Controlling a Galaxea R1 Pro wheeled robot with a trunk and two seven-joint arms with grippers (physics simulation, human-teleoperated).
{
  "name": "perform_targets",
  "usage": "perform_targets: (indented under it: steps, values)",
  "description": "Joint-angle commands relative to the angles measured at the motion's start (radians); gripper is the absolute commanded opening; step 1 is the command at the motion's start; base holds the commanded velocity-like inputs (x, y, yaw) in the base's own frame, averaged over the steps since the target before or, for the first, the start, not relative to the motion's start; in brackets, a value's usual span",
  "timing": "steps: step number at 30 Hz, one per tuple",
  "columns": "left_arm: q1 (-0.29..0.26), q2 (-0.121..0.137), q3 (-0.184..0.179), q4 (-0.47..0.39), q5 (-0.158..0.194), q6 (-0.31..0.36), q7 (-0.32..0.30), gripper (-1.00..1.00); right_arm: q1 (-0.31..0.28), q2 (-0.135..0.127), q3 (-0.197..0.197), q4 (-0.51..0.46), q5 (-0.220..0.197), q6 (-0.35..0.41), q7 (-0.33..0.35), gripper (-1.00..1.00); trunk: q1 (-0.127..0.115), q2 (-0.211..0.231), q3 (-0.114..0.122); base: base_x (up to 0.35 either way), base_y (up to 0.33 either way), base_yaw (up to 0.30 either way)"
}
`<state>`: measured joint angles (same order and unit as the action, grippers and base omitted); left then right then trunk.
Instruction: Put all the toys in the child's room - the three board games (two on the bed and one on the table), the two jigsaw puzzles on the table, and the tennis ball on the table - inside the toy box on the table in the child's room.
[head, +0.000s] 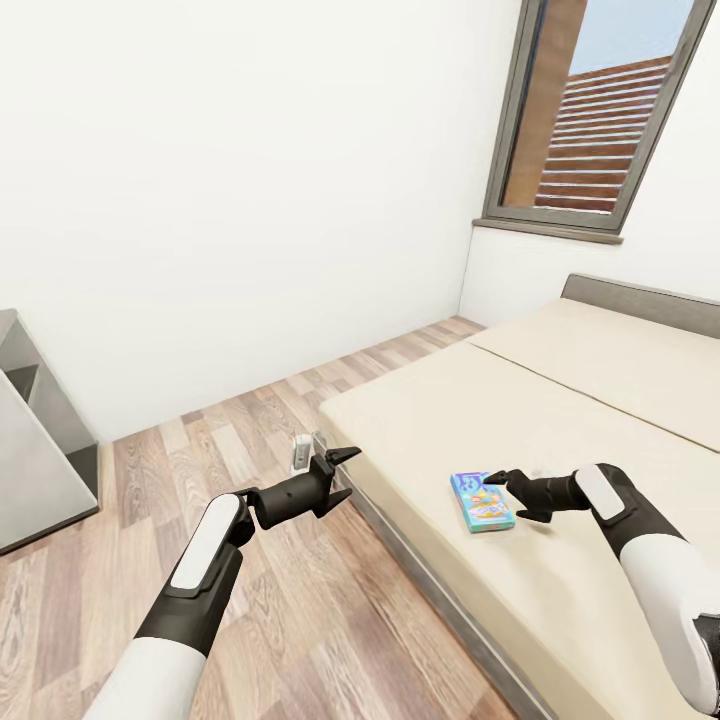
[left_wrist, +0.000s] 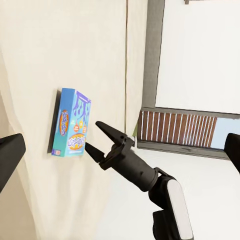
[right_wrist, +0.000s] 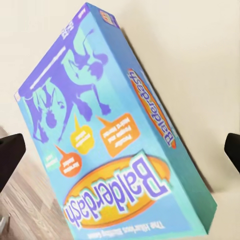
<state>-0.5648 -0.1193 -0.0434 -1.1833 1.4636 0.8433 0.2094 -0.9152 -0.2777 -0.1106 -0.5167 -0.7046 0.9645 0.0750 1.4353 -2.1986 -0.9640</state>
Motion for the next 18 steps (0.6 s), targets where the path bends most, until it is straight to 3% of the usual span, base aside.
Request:
perform_targets:
  steps: [1, 18]
  values:
    - [0.0, 0.0, 0.0, -0.001, 0.011, 0.002, 0.01, 1.0, -0.001, 0.002, -0.005, 0.0, 0.01, 0.005, 0.008, 1.0, 0.0, 0.0, -0.001, 0.0, 0.0, 0.013]
    - [-0.001, 0.0, -0.001, 0.0, 0.011, 0.002, 0.01, 1.0, -0.002, 0.004, -0.004, 0.0, 0.011, 0.005, 0.009, 1.0, 0.0, 0.0, -0.001, 0.0, 0.0, 0.118]
